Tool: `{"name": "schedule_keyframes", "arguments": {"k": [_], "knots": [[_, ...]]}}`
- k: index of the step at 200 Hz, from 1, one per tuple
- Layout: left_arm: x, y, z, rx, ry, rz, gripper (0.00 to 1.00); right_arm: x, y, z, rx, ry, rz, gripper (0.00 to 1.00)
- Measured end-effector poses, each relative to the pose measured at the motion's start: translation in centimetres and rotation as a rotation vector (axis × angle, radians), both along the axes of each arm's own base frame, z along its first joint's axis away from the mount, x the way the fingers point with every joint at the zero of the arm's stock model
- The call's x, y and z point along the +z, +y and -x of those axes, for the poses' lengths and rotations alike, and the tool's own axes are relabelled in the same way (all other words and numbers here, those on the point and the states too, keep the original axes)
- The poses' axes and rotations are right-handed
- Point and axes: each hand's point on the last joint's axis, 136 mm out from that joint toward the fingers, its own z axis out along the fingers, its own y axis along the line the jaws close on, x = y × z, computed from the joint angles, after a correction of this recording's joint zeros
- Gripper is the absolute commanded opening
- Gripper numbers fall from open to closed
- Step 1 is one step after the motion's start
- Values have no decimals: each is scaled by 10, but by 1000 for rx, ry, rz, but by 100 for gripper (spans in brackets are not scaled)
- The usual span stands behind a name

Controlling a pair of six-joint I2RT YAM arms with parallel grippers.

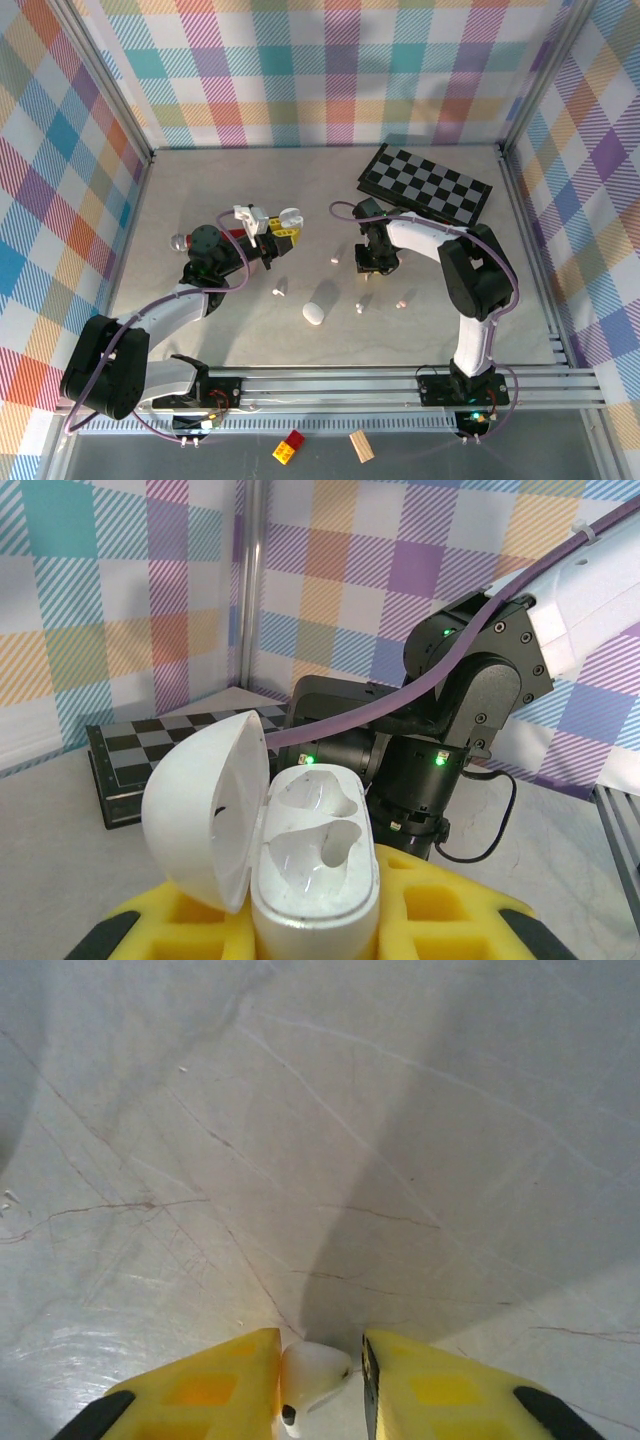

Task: Insert the wireless bluetooth earbuds into the charging case

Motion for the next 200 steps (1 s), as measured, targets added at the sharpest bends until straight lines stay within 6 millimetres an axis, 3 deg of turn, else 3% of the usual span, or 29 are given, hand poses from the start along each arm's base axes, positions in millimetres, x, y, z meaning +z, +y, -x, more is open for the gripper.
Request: {"name": "schedule_keyframes", "arguments": {"k": [118,150,200], "knots": [[-5,-1,-1,-2,20,-8,0,6,2,-3,0,-53,-34,23],[-7,-4,1,-11,20,-13,0,28,1,-9,-6,-163,-74,23],[-14,-24,12,-50,10,-64,0,83,4,-22,-10,-406,-193,22]]}}
